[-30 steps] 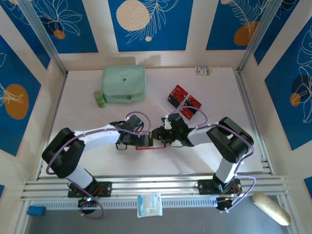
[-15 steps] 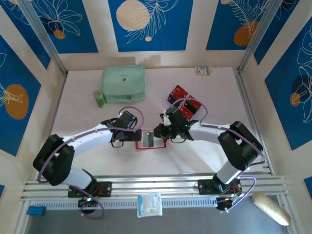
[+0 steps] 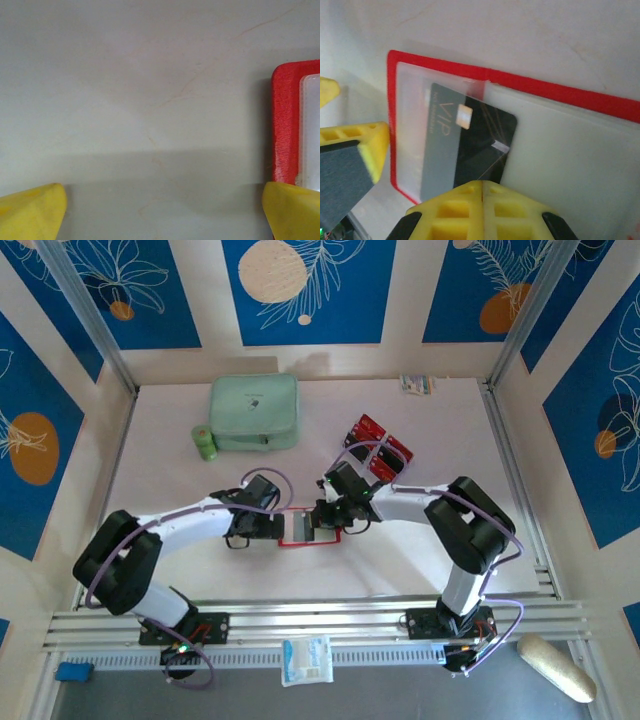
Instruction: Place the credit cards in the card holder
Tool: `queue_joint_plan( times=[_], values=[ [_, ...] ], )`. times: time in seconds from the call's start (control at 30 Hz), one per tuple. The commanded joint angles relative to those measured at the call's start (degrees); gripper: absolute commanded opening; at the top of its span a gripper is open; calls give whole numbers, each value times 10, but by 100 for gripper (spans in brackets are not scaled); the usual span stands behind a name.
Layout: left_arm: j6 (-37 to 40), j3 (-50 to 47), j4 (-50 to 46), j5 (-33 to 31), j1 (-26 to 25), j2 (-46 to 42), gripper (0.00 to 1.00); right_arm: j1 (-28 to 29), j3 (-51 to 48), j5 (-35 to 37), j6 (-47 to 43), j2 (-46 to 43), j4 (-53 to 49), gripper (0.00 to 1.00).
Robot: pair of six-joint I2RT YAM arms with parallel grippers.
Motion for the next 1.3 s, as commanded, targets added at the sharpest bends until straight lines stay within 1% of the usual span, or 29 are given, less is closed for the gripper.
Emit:
queue_joint_plan(
  times=[0.0, 0.07, 0.37, 0.57, 0.8, 1.27],
  values=[
    [2, -6, -3, -9, 6, 14, 100, 9, 23, -1, -13, 21, -22, 3],
    [3, -6, -1, -9, 7, 17, 100, 14, 31, -3, -13, 31, -25, 1],
    [3, -8, 2, -10, 7, 18, 100, 37, 63, -16, -8, 59, -35, 0],
    [5, -6, -4, -10, 6, 6, 100, 28, 52, -6, -6, 15, -46, 0],
    [0, -6, -24, -40, 7, -20, 100, 8, 39, -1, -8, -7, -50, 0],
    [-2, -7, -17, -39, 8, -4, 100, 19, 65, -10, 1, 43, -39, 0]
  ],
)
